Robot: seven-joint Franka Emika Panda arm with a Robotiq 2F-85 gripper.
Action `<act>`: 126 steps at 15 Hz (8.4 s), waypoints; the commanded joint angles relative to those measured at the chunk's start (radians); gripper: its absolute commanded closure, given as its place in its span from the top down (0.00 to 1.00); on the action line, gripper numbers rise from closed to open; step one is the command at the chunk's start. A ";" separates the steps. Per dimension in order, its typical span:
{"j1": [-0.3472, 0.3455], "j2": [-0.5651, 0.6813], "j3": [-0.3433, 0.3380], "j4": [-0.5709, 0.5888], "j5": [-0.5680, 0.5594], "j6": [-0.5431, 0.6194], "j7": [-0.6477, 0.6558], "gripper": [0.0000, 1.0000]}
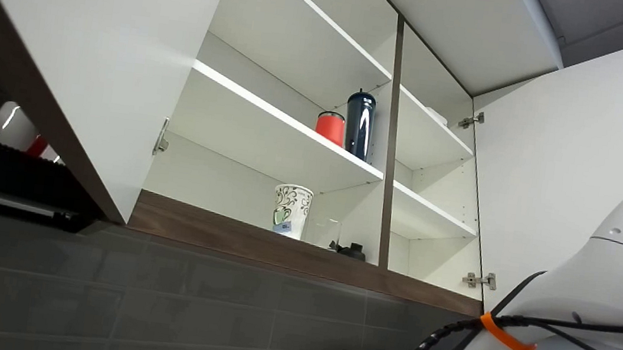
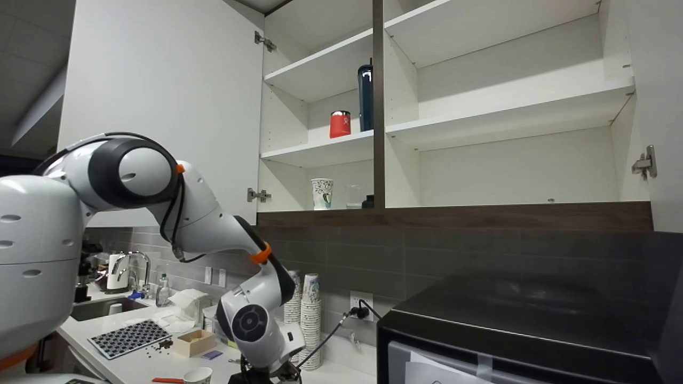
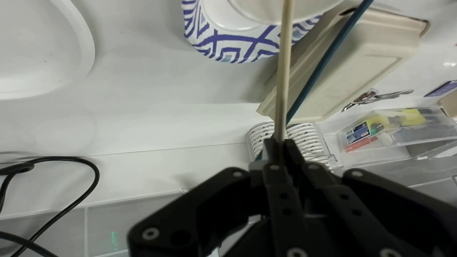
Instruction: Put the chopsticks in the cup, then put the bowl in the top cabinet
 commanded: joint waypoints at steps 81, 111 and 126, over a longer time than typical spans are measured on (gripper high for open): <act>-0.512 -0.002 0.516 0.005 -1.799 0.067 1.899 0.01; -0.585 0.242 0.547 0.131 -1.756 0.194 1.908 1.00; -0.740 0.381 0.587 0.311 -1.575 -0.361 1.917 1.00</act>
